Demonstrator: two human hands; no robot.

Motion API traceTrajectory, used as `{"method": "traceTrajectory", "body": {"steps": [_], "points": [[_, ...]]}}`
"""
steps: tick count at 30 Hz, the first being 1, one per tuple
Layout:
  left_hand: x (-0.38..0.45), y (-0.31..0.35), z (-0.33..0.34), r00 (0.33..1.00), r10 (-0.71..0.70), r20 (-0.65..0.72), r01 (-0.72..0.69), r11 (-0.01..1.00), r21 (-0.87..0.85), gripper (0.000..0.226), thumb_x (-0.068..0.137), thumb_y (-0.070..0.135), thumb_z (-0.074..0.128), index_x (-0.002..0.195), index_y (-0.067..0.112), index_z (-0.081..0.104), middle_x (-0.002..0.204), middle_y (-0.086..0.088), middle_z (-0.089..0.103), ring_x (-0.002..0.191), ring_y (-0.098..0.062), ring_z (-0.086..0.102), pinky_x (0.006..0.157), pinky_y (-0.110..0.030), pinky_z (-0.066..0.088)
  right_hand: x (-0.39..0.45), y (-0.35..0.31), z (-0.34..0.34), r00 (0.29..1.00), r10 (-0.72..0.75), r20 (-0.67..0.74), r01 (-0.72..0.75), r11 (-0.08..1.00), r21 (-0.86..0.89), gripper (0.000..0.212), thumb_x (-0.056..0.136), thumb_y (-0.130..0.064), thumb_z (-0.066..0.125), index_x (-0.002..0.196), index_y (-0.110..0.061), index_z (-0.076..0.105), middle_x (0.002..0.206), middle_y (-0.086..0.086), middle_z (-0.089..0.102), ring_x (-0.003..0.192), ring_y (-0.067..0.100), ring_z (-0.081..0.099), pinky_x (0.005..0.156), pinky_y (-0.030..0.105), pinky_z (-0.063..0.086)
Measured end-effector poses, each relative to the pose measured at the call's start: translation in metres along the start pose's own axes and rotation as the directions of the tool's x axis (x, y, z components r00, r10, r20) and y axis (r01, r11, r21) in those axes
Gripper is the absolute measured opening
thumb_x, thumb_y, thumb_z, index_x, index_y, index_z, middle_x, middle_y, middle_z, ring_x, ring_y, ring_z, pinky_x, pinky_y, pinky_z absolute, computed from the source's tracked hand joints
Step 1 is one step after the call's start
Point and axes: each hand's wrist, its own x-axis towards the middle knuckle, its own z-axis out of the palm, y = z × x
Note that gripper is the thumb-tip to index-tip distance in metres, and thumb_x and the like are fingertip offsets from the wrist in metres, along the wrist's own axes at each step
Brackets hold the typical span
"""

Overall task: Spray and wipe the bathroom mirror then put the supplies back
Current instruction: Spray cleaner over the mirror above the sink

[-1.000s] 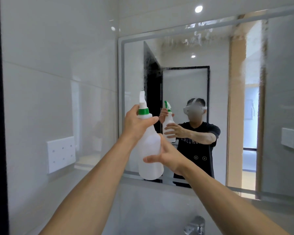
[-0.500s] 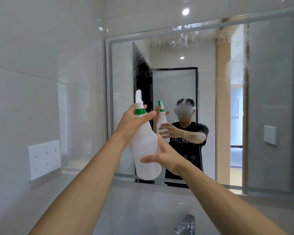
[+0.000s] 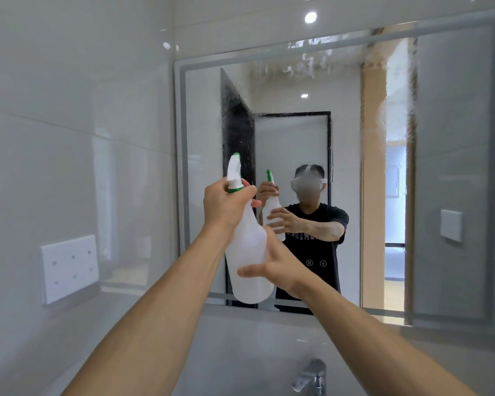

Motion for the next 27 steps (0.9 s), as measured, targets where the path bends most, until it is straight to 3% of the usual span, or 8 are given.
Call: {"method": "traceTrajectory", "body": {"steps": [2, 6, 8, 11, 15, 19, 23, 27], "points": [[0.001, -0.001, 0.0, 0.999, -0.015, 0.048, 0.015, 1.0, -0.006, 0.02, 0.084, 0.016, 0.075, 0.101, 0.008, 0.068, 0.094, -0.004, 0.07, 0.077, -0.021, 0.076, 0.063, -0.026, 0.052, -0.001, 0.0, 0.0, 1.0, 0.004, 0.004, -0.004, 1.0, 0.014, 0.078, 0.067, -0.019, 0.085, 0.13, -0.03, 0.039, 0.128, 0.0, 0.056, 0.119, 0.016, 0.057, 0.102, 0.045, 0.049], [0.002, -0.005, -0.005, 0.98, 0.002, 0.201, -0.008, 1.0, 0.03, 0.052, 0.079, 0.028, 0.081, 0.126, 0.02, 0.06, 0.119, 0.005, 0.066, 0.107, -0.018, 0.067, 0.091, -0.032, 0.052, -0.003, 0.0, 0.001, 1.0, 0.002, -0.002, -0.002, 0.998, 0.059, 0.078, 0.071, -0.013, 0.084, 0.133, -0.026, 0.039, 0.127, -0.001, 0.057, 0.118, 0.014, 0.058, 0.103, 0.044, 0.049], [0.0, -0.007, -0.007, 0.985, 0.02, 0.172, -0.03, 0.998, 0.057, 0.057, 0.071, 0.027, 0.086, 0.123, 0.019, 0.062, 0.114, 0.003, 0.067, 0.105, -0.018, 0.066, 0.091, -0.037, 0.055, -0.003, -0.001, 0.003, 1.0, 0.0, 0.003, 0.0, 0.999, 0.041, 0.079, 0.068, -0.018, 0.084, 0.133, -0.028, 0.039, 0.128, -0.001, 0.057, 0.119, 0.015, 0.057, 0.104, 0.045, 0.048], [0.0, -0.006, -0.01, 0.996, 0.036, 0.085, -0.041, 0.997, 0.059, 0.045, 0.06, 0.026, 0.081, 0.1, 0.014, 0.066, 0.091, -0.002, 0.068, 0.089, -0.034, 0.071, 0.085, -0.052, 0.059, -0.001, -0.001, 0.006, 1.0, 0.005, 0.019, -0.006, 1.0, 0.023, 0.078, 0.067, -0.022, 0.084, 0.131, -0.029, 0.04, 0.127, 0.0, 0.056, 0.119, 0.016, 0.057, 0.103, 0.046, 0.048], [0.001, -0.009, -0.011, 0.999, 0.04, 0.032, -0.042, 0.997, 0.061, 0.021, 0.066, 0.014, 0.077, 0.081, 0.013, 0.062, 0.077, -0.005, 0.063, 0.066, -0.029, 0.073, 0.064, -0.039, 0.056, 0.0, -0.001, 0.011, 1.0, -0.001, 0.023, 0.001, 1.0, 0.004, 0.076, 0.065, -0.025, 0.084, 0.128, -0.031, 0.041, 0.126, -0.002, 0.053, 0.118, 0.016, 0.056, 0.103, 0.046, 0.048], [0.001, -0.012, -0.018, 0.999, 0.008, 0.053, -0.01, 0.999, 0.047, 0.025, 0.074, 0.008, 0.078, 0.095, 0.011, 0.065, 0.091, -0.008, 0.07, 0.08, -0.029, 0.075, 0.074, -0.037, 0.059, 0.001, -0.001, 0.017, 1.0, 0.005, 0.029, -0.005, 1.0, -0.014, 0.08, 0.065, -0.027, 0.083, 0.131, -0.028, 0.039, 0.124, -0.005, 0.049, 0.119, 0.016, 0.054, 0.104, 0.047, 0.047], [-0.003, -0.018, -0.033, 0.991, -0.039, 0.131, 0.029, 0.997, 0.076, 0.064, 0.061, 0.035, 0.085, 0.12, 0.029, 0.061, 0.119, 0.011, 0.067, 0.108, -0.021, 0.069, 0.096, -0.046, 0.055, 0.004, 0.003, 0.026, 0.998, 0.034, 0.055, -0.034, 0.999, -0.002, 0.086, 0.06, -0.033, 0.085, 0.132, -0.032, 0.037, 0.124, -0.003, 0.055, 0.119, 0.02, 0.055, 0.105, 0.05, 0.046], [-0.011, -0.028, -0.056, 0.992, -0.029, 0.125, 0.015, 0.993, 0.113, 0.055, 0.071, 0.023, 0.088, 0.116, 0.037, 0.059, 0.118, 0.011, 0.066, 0.105, -0.014, 0.066, 0.091, -0.038, 0.057, 0.007, 0.008, 0.042, 0.993, 0.054, 0.101, -0.055, 0.998, 0.008, 0.086, 0.061, -0.032, 0.086, 0.132, -0.032, 0.038, 0.122, -0.003, 0.057, 0.116, 0.019, 0.057, 0.103, 0.05, 0.048]]}}
